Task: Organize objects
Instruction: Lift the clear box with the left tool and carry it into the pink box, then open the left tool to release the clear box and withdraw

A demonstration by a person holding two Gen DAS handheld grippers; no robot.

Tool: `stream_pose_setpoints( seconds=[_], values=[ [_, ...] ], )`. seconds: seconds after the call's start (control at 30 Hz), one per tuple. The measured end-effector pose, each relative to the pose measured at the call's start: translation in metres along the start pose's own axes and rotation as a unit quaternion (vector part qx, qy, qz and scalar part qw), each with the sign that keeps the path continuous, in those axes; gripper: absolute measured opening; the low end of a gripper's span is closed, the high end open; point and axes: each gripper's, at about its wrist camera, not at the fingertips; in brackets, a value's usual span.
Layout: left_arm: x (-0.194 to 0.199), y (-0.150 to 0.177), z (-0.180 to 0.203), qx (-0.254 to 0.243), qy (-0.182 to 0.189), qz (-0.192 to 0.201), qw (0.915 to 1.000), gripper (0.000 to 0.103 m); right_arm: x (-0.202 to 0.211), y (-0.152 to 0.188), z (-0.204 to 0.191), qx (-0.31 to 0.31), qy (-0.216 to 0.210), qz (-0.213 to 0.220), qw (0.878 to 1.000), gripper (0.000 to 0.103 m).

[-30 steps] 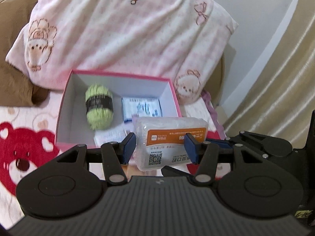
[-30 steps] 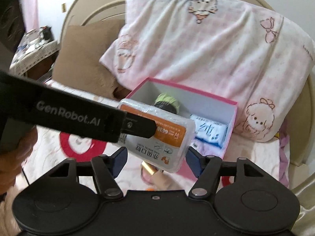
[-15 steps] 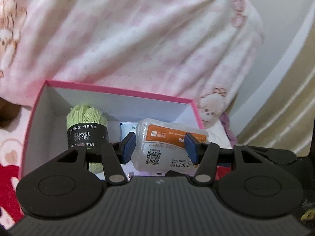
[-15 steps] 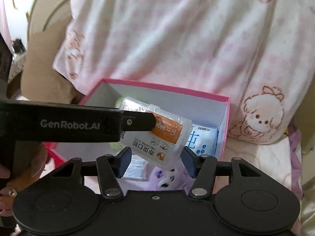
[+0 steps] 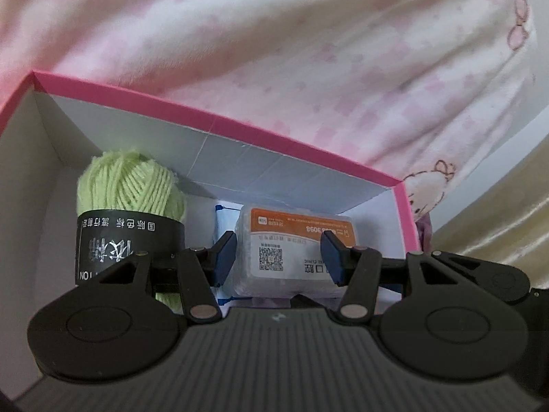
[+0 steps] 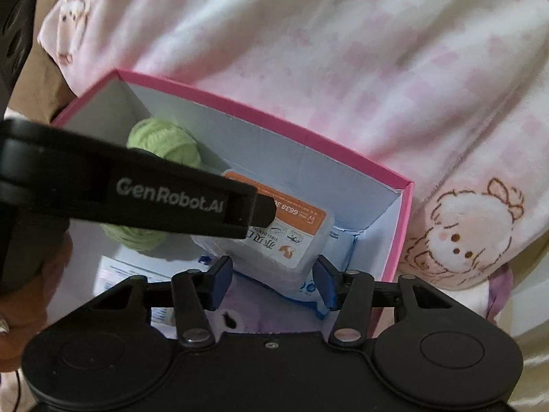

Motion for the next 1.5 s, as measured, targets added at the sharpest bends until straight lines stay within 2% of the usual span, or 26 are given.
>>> stream_pose_setpoints(
  seconds=[0.13, 0.17, 0.2, 0.27, 0.3, 0.33, 0.47, 0.6, 0.7, 0.73, 0.83, 1.03, 1.17, 1.33, 1.5],
  values=[
    [-0.009, 0.000, 0.003, -0.010, -0.012, -0.024, 0.9996, 0.050, -0.006, 0.001, -0.011, 0.035, 0.043, 0.014, 0.998, 0.053],
    [-0.010, 0.000, 0.006, -0.023, -0.021, -0.029, 0.9991, 0.048, -0.008, 0.001, -0.011, 0.037, 0.041, 0.011, 0.998, 0.052],
    [-0.012, 0.000, 0.011, -0.040, -0.032, -0.036, 0.9980, 0.042, -0.009, 0.001, -0.011, 0.036, 0.036, 0.009, 0.999, 0.051],
    [-0.016, 0.001, 0.017, -0.053, -0.050, -0.045, 0.9963, 0.038, -0.008, 0.003, -0.011, 0.043, 0.033, 0.015, 0.998, 0.041],
    [-0.017, 0.001, 0.018, -0.052, -0.048, -0.045, 0.9965, 0.037, -0.006, 0.005, -0.010, 0.047, 0.032, 0.022, 0.998, 0.031],
    [-0.018, 0.000, 0.019, -0.048, -0.042, -0.045, 0.9970, 0.036, -0.005, 0.006, -0.010, 0.048, 0.035, 0.028, 0.998, 0.028],
    [-0.025, -0.001, 0.022, -0.028, -0.027, -0.051, 0.9979, 0.035, -0.003, 0.008, -0.005, 0.053, 0.039, 0.041, 0.997, 0.028],
    [-0.026, 0.001, 0.026, -0.021, -0.028, -0.046, 0.9983, 0.036, -0.001, 0.012, 0.000, 0.041, 0.034, 0.051, 0.997, 0.028],
    [-0.017, 0.005, 0.034, -0.042, -0.033, -0.063, 0.9966, 0.036, 0.014, 0.020, 0.006, -0.001, 0.004, 0.060, 0.998, 0.029],
    [-0.011, 0.006, 0.038, -0.055, -0.036, -0.064, 0.9958, 0.041, 0.020, 0.023, 0.008, -0.014, -0.006, 0.062, 0.998, 0.032],
    [0.013, 0.012, 0.049, -0.085, -0.049, -0.063, 0.9932, 0.048, 0.043, 0.036, 0.011, -0.055, -0.038, 0.061, 0.996, 0.036],
    [0.064, 0.018, 0.060, -0.119, -0.058, -0.068, 0.9889, 0.056, 0.089, 0.054, 0.004, -0.081, -0.078, 0.067, 0.991, 0.042],
    [0.098, 0.021, 0.067, -0.138, -0.066, -0.077, 0.9853, 0.057, 0.114, 0.058, -0.007, -0.083, -0.071, 0.080, 0.991, 0.045],
    [0.141, 0.026, 0.079, -0.154, -0.066, -0.085, 0.9822, 0.061, 0.152, 0.061, -0.009, -0.099, -0.093, 0.077, 0.988, 0.052],
    [0.175, 0.036, 0.091, -0.187, -0.075, -0.091, 0.9752, 0.065, 0.178, 0.069, -0.011, -0.104, -0.104, 0.067, 0.987, 0.057]
  ],
)
Point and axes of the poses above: each gripper's, at about its wrist camera, not at the fingertips, and x roughly against the way its jaws point, z to its right, y to its underside, and after that the axes turned 15 degrees about -x, right-handed
